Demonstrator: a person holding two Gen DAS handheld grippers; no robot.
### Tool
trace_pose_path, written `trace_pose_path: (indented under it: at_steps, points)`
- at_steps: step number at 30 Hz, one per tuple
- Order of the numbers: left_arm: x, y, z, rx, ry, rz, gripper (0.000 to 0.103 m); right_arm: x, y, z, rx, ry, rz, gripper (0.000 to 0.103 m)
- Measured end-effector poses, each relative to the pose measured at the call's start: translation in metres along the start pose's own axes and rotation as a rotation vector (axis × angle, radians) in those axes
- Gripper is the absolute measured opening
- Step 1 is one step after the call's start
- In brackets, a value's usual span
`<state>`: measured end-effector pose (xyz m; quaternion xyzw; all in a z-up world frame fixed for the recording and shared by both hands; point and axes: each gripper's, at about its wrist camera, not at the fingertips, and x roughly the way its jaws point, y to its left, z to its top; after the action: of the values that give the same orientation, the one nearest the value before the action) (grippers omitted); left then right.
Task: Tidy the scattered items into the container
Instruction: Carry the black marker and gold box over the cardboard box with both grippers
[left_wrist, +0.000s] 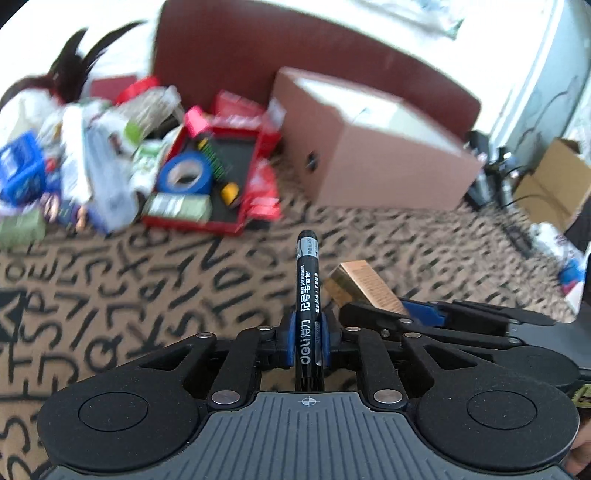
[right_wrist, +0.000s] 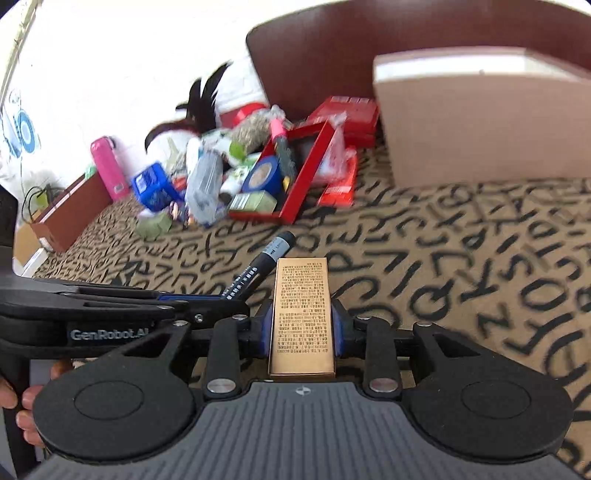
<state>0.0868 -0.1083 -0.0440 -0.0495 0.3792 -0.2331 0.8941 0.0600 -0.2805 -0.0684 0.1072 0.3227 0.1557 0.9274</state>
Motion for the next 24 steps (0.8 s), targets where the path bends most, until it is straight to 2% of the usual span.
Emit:
trace_pose_path:
  at_steps: [8, 13, 19, 24]
  points:
    - [-0.005, -0.043, 0.065, 0.099, -0.116, -0.092, 0.01, -0.04, -0.013, 0.051, -0.046, -0.179, -0.061, 0.034]
    - [0.014, -0.065, 0.118, 0.105, -0.134, -0.153, 0.01, -0.053, -0.034, 0.094, -0.078, -0.268, -0.133, 0.034]
    - [0.052, -0.078, 0.178, 0.085, -0.151, -0.178, 0.01, -0.045, -0.071, 0.151, -0.07, -0.311, -0.194, 0.034]
    - [0.099, -0.078, 0.211, 0.092, -0.152, -0.158, 0.01, -0.02, -0.099, 0.188, -0.076, -0.331, -0.255, 0.035]
